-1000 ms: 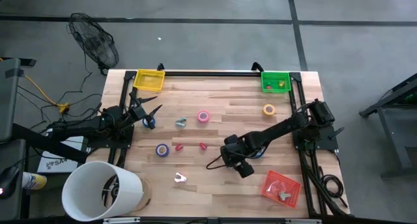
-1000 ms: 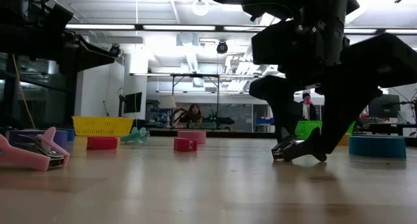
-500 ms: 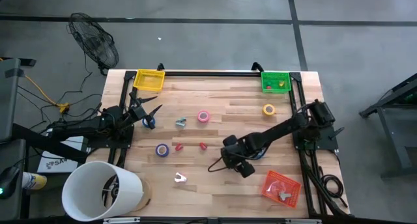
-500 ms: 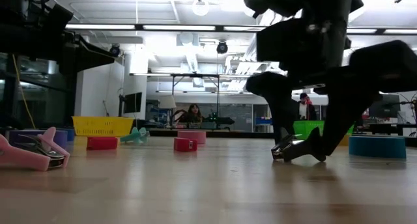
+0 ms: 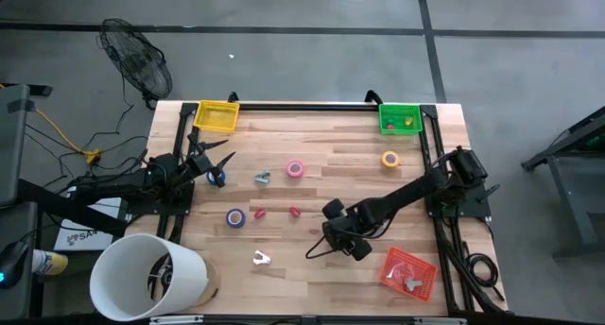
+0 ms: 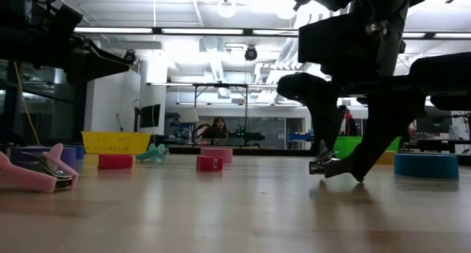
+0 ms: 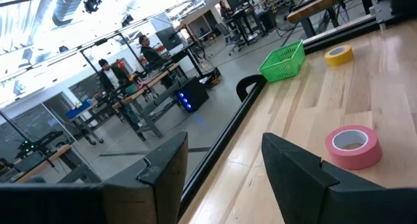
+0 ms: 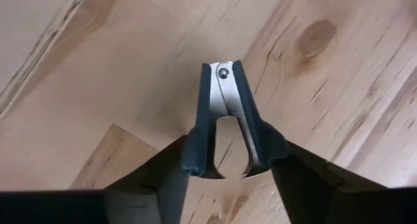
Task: Pick and place Stapler, Stapler remover, tape
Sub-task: Put the black staple remover into the orange bin
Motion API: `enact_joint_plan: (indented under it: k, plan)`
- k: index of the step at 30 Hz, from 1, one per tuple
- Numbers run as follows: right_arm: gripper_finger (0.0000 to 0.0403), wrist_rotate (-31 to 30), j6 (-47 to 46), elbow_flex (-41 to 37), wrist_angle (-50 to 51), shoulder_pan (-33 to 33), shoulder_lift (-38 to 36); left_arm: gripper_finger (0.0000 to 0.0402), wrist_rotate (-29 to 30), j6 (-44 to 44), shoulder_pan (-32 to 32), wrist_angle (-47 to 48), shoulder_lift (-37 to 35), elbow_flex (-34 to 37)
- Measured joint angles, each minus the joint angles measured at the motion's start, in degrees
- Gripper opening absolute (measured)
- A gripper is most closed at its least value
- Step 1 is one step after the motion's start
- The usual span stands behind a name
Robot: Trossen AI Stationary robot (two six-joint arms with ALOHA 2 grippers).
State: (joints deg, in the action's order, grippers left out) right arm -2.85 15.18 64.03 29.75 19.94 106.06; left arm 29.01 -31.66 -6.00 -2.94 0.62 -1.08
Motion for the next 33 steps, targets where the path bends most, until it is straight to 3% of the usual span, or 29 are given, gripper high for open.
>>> enact_joint_plan:
  k: [6, 11, 16, 23, 28, 33]
  plan:
    - [0.0129, -0.02, -3.58, -0.02, 0.03, -0.02, 0.0, 0.0193, -0.02, 0.0, 0.0, 0.0, -0.02, -0.01]
    - [0.0081, 0.26, -12.56, -0.02, 1.45, 0.0, -0.21, 0.0193, -0.02, 0.0, 0.01, 0.0, -0.01, -0.01]
    - [0.0081, 1.06, -24.89, 0.23, 5.59, -0.07, -2.43, 0.0193, -0.01, 0.0, 0.01, 0.01, -0.02, -0.01]
    - [0.0081, 3.11, -45.44, 7.02, 22.26, 0.99, -8.09, 0.0193, 0.0, 0.0, 0.0, 0.0, -0.02, 0.0]
    - [0.0081, 4.7, -56.99, 10.19, 32.17, 6.5, -11.74, 0.0193, 0.02, 0.0, 0.01, 0.0, 0.0, -0.02]
    - [0.0081, 3.95, -72.79, 8.66, 34.85, 14.19, -14.45, 0.0193, 0.01, 0.0, 0.0, 0.0, 0.0, 0.0]
